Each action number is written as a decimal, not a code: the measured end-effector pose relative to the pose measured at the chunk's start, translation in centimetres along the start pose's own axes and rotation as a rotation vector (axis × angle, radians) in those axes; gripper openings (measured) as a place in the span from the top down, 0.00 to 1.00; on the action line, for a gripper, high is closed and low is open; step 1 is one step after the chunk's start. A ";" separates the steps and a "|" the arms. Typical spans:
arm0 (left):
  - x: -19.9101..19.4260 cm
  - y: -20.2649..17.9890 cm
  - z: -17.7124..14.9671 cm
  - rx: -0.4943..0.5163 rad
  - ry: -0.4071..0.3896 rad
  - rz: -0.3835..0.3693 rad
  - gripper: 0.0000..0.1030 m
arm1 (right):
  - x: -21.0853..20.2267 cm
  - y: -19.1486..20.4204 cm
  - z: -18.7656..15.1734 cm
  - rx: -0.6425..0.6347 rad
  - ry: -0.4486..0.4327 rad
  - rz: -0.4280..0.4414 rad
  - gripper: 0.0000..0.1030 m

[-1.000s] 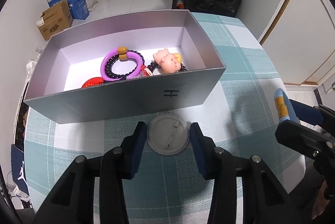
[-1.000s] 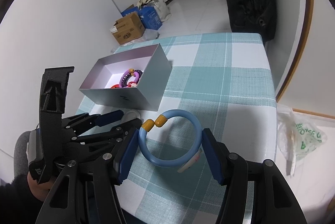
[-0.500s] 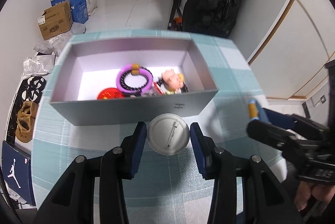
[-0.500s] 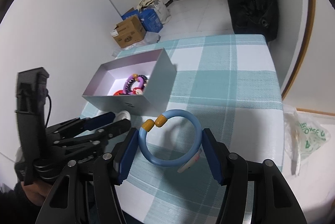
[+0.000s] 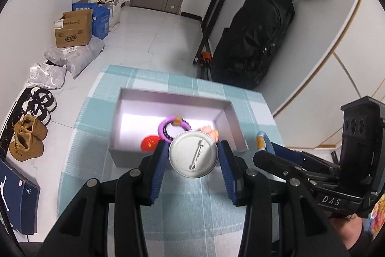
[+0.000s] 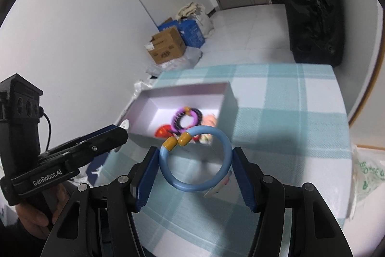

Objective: Organize jewelry

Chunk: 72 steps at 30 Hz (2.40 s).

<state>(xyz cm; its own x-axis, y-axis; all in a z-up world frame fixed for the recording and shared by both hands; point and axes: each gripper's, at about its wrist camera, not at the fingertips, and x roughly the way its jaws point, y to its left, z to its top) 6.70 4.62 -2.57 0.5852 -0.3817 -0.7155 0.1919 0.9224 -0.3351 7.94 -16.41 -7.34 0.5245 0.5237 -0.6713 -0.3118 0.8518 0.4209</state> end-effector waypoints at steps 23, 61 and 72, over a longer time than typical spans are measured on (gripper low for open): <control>3.7 3.1 3.1 -0.110 0.045 -0.005 0.64 | 5.1 -0.1 4.7 0.058 -0.006 0.103 0.41; 0.8 0.4 2.4 0.024 -0.061 0.163 0.38 | -1.4 0.6 3.9 -0.011 -0.220 0.034 0.15; -2.3 -0.9 1.5 0.054 -0.199 0.183 0.26 | -3.7 3.6 1.6 -0.163 -0.289 0.001 0.08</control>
<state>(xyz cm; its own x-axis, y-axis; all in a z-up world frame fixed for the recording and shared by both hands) 6.31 4.77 0.31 0.7560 -0.1939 -0.6252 0.1071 0.9789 -0.1742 6.18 -15.32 -2.37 0.7200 0.5194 -0.4603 -0.4227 0.8542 0.3027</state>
